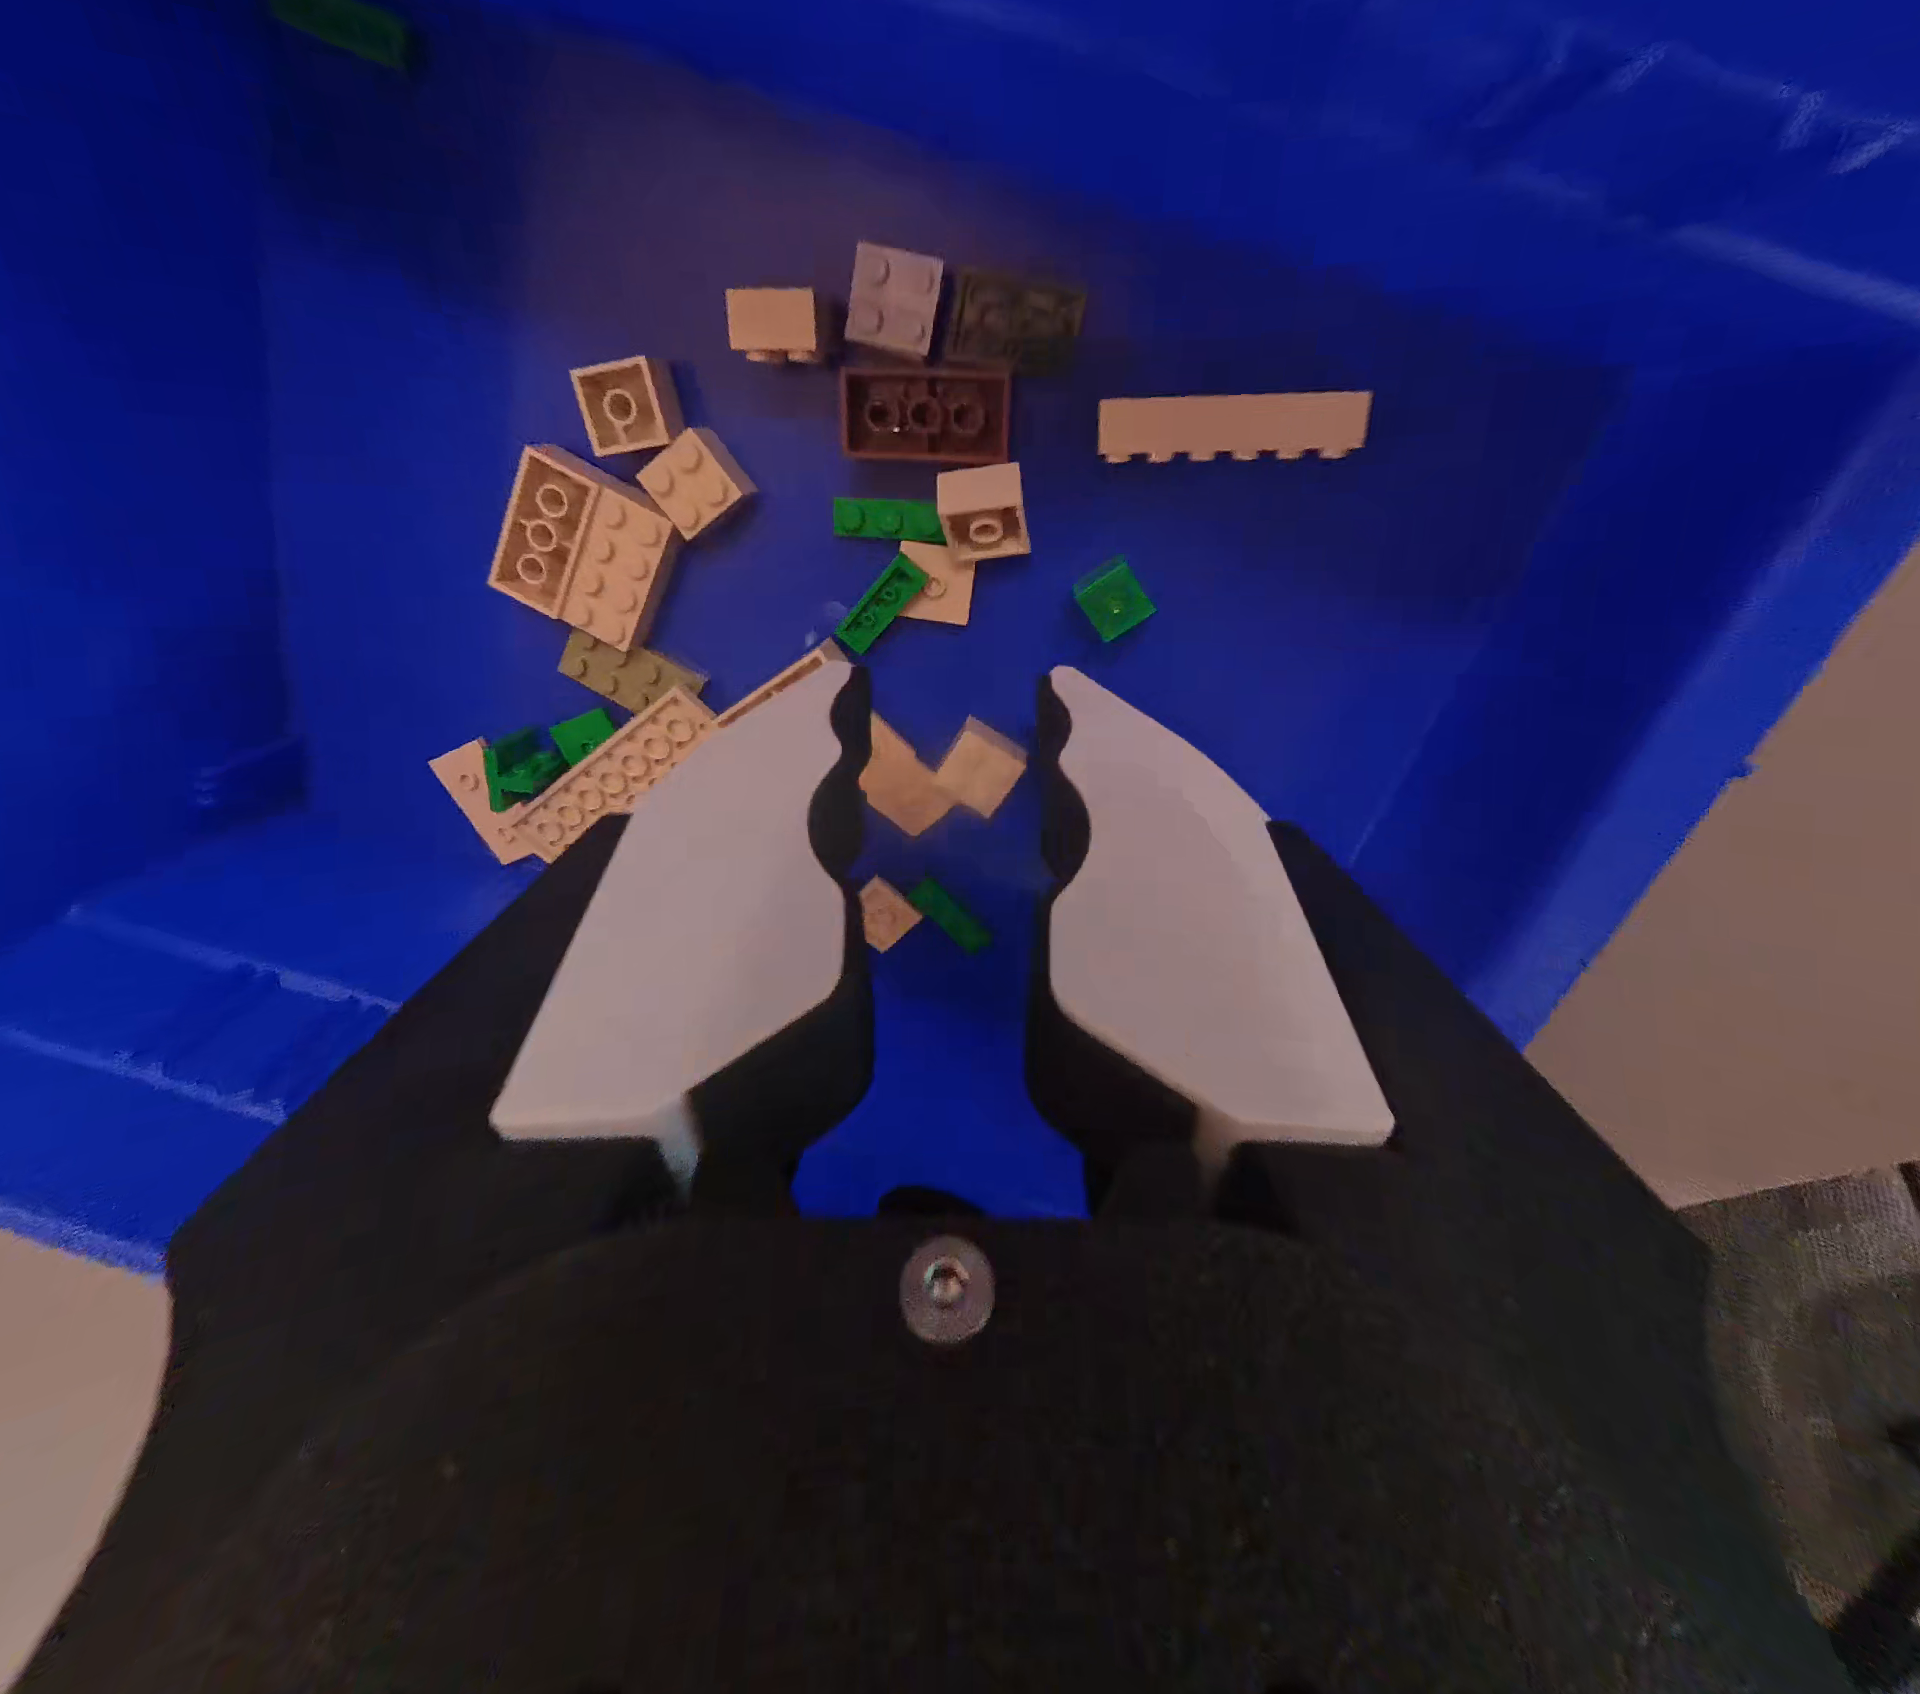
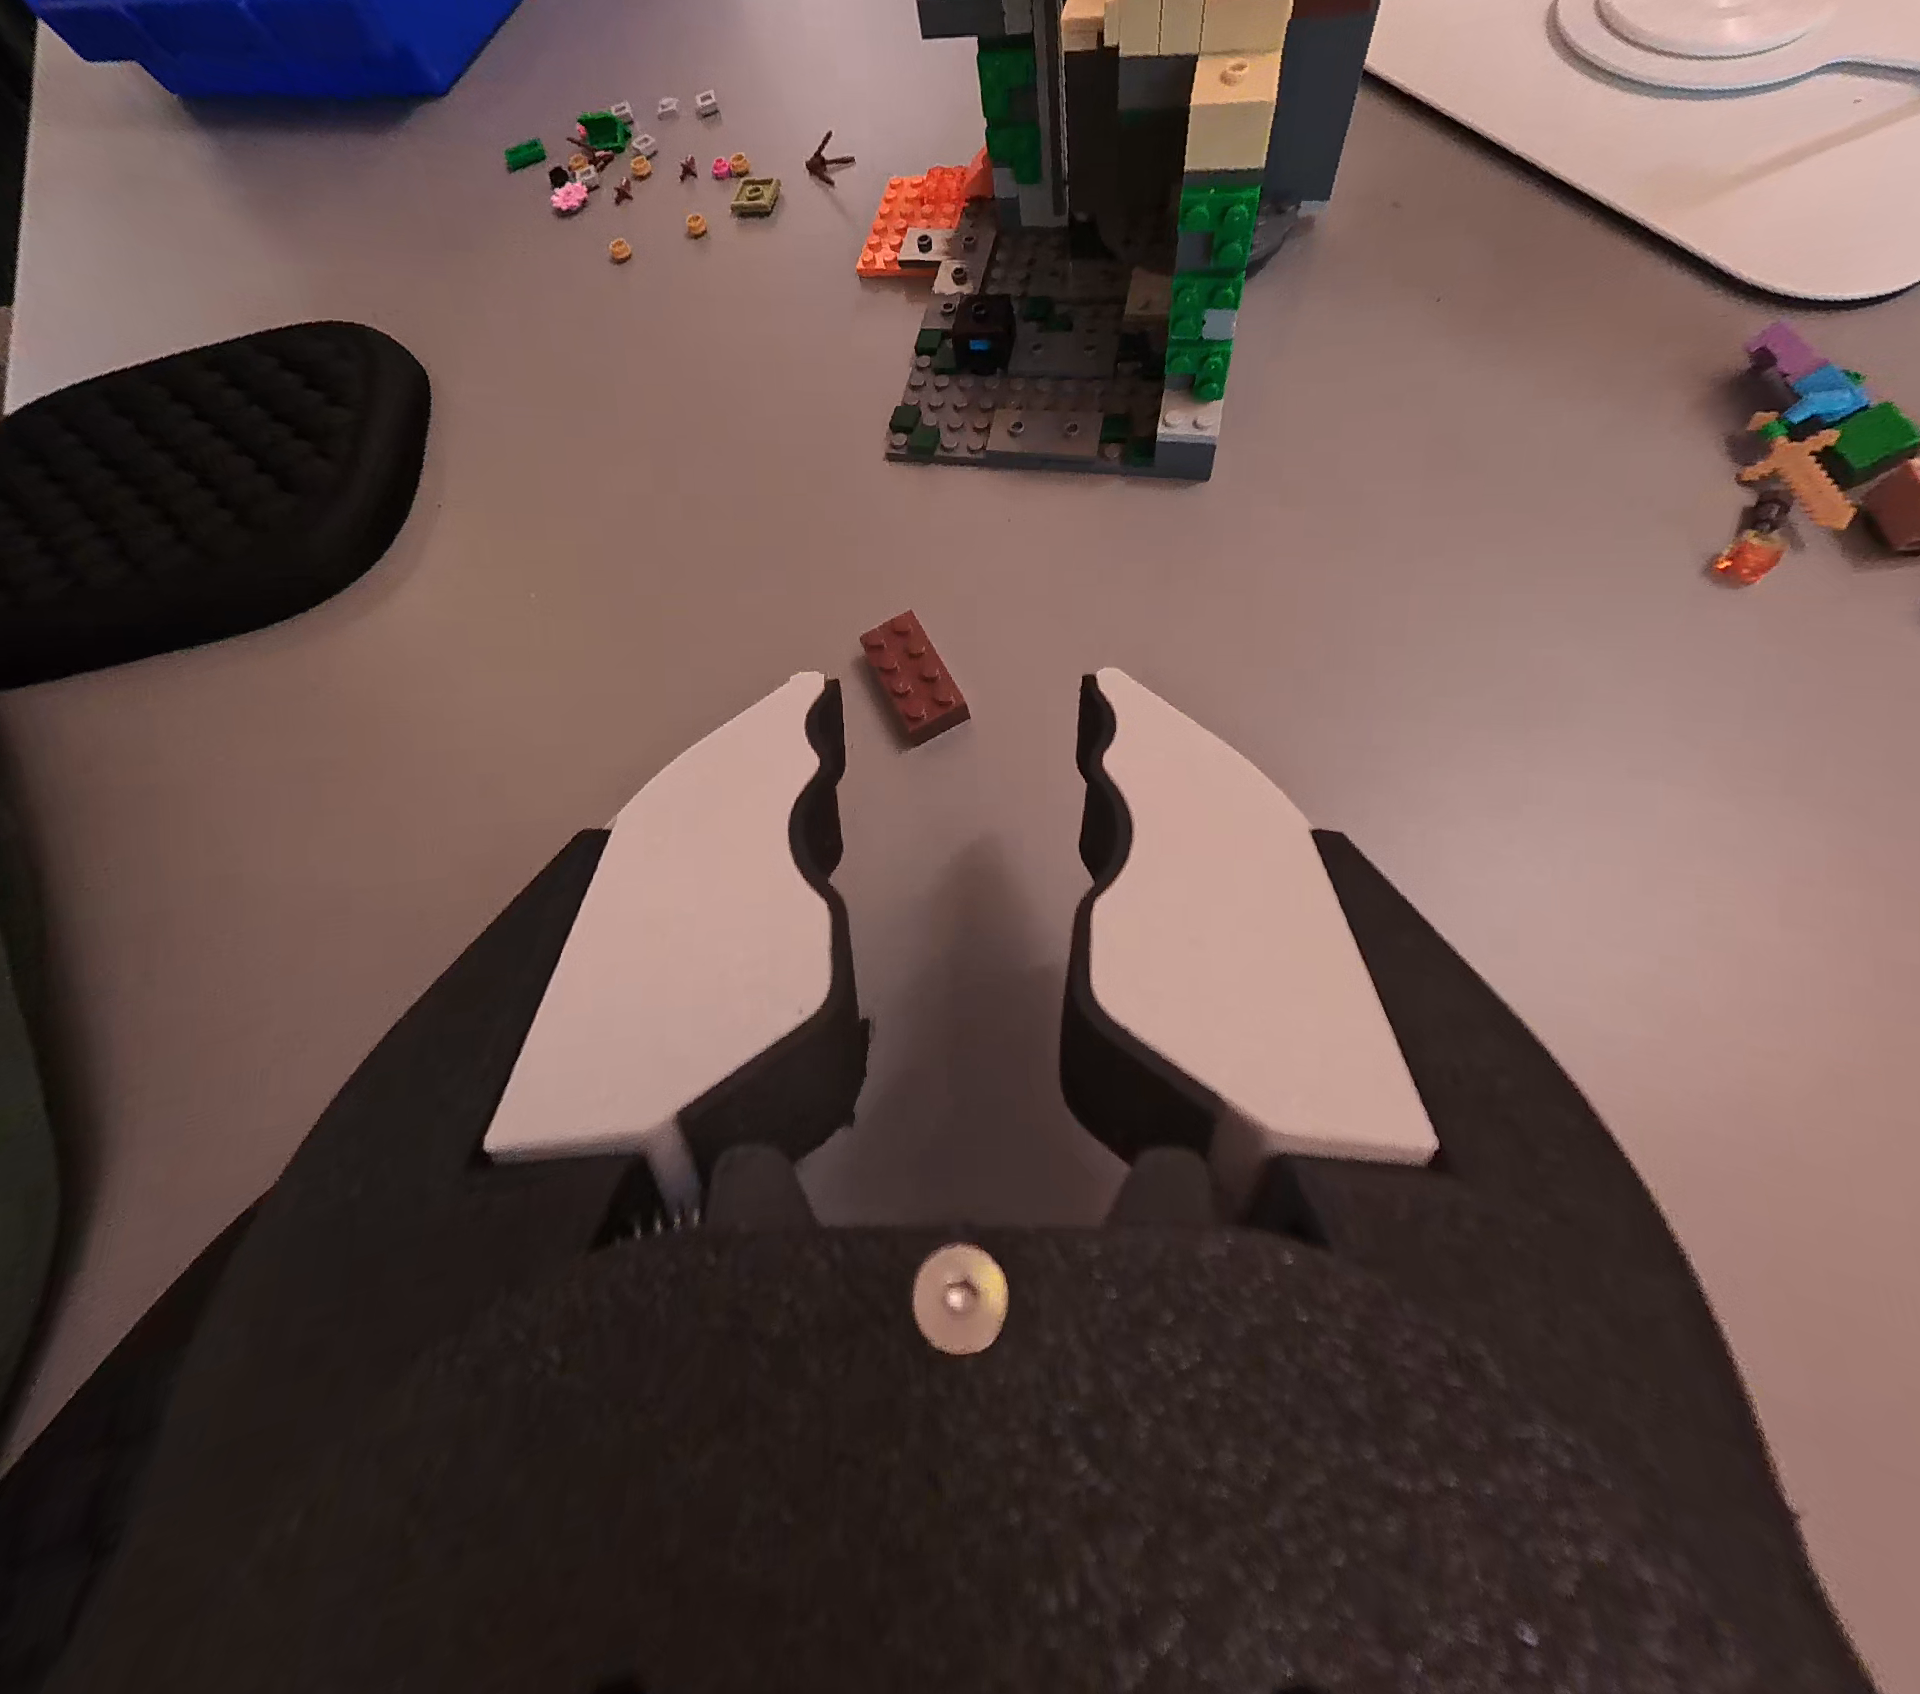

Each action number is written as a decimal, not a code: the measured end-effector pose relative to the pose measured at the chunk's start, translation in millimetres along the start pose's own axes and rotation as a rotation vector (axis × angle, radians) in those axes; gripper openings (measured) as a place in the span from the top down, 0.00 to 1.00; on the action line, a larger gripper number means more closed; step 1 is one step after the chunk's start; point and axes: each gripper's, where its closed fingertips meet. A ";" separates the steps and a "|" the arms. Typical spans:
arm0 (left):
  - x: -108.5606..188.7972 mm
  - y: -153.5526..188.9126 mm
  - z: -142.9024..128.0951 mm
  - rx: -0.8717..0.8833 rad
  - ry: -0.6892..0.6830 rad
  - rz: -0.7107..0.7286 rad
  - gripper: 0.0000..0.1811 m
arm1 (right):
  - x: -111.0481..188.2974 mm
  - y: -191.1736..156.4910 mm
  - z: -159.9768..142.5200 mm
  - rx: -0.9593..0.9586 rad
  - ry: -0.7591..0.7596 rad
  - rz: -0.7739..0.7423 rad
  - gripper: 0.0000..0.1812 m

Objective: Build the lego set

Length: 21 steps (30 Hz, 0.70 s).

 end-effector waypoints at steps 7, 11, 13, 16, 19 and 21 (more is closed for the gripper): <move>-9.6 -13.2 -11.4 -0.030 -0.130 -0.003 0.83 | -1.0 -1.3 -8.2 -0.020 -0.009 -0.002 0.77; -10.8 -13.8 -14.0 -0.033 -0.136 -0.032 0.83 | -2.8 -1.7 -10.2 -0.032 -0.005 0.001 0.77; -11.7 -7.3 -10.3 -0.066 -0.106 -0.060 0.83 | -4.1 -1.9 -10.8 -0.032 -0.006 0.000 0.77; -15.3 -2.1 -4.8 -0.090 -0.089 -0.058 0.84 | -6.2 -2.7 -11.3 -0.034 -0.006 0.003 0.77; -19.8 4.9 -8.8 -0.099 -0.138 -0.083 0.89 | -7.7 -4.2 -11.7 -0.034 -0.008 0.006 0.78; -22.4 5.1 -9.4 -0.103 -0.152 -0.080 0.89 | -7.6 -5.0 -12.5 -0.032 -0.010 0.005 0.78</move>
Point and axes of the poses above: each gripper's, where its closed fingertips meet, x back along the fingers, z out of its top, y = z × x across the jaws, and after that the axes turned 10 degrees about x, right-handed
